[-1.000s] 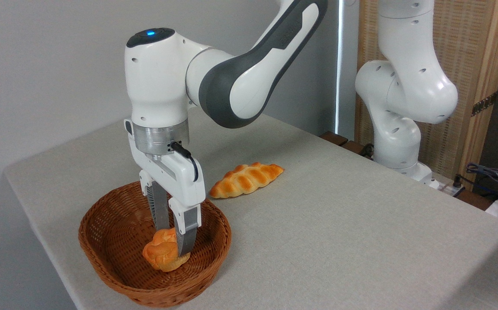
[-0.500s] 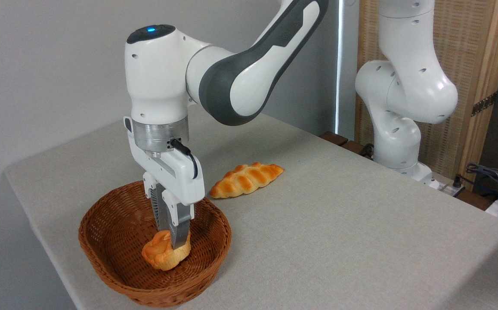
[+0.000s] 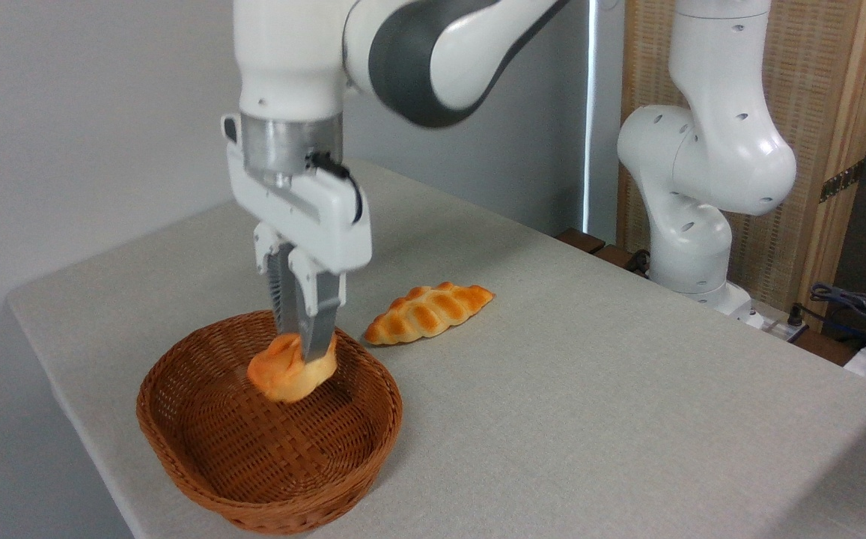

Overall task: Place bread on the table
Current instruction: 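Lift the orange bun out of the basket toward the striped roll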

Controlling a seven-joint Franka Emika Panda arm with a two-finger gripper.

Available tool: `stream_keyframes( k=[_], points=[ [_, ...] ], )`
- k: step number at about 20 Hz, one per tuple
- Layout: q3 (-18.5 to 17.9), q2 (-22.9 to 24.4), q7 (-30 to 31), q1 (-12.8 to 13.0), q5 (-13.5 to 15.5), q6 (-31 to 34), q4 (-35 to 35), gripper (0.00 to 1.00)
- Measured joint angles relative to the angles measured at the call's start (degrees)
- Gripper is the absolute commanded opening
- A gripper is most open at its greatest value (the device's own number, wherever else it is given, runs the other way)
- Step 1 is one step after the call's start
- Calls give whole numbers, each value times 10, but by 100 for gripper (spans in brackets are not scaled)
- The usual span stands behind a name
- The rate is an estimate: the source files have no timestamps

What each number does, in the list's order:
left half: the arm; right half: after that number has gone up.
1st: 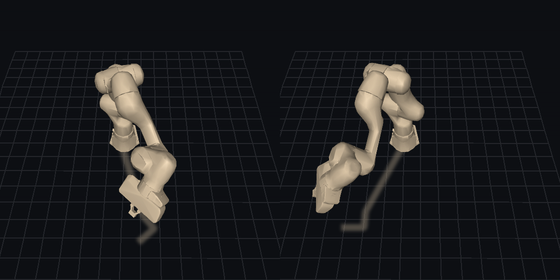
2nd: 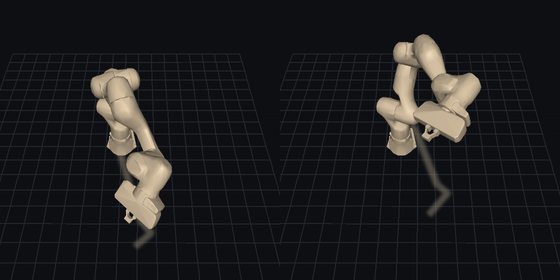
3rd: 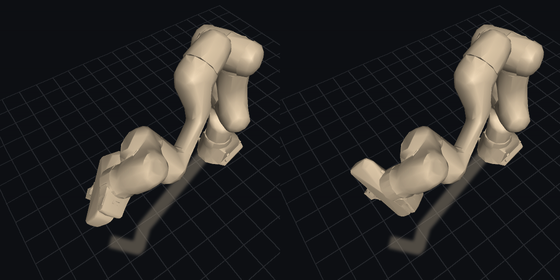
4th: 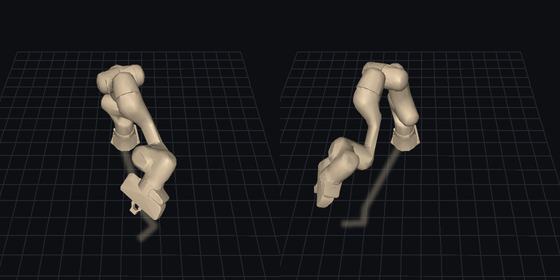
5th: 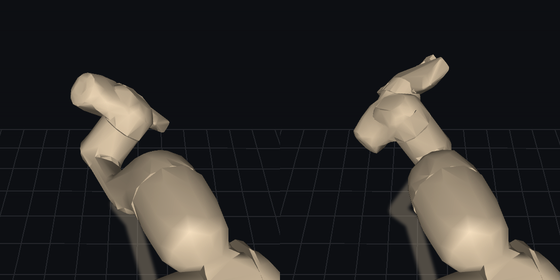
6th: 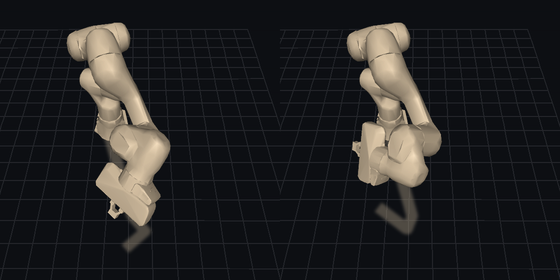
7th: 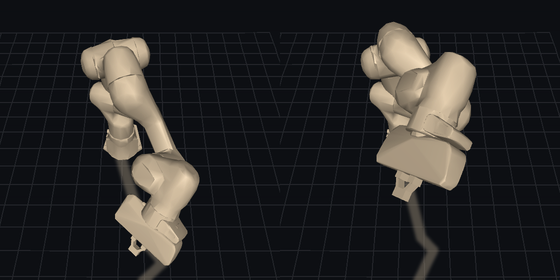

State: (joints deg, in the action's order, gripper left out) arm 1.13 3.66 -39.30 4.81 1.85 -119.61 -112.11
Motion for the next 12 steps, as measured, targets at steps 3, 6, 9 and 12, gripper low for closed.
stream_keyframes(
  k=[3,6,9,12],
  points=[
    [0,34,-29,0,0,67,-1,31],
    [-3,57,-54,-3,0,108,-16,32],
    [-8,88,-76,-5,0,110,-60,32],
    [-25,133,-107,-7,0,110,-117,33]
  ],
)
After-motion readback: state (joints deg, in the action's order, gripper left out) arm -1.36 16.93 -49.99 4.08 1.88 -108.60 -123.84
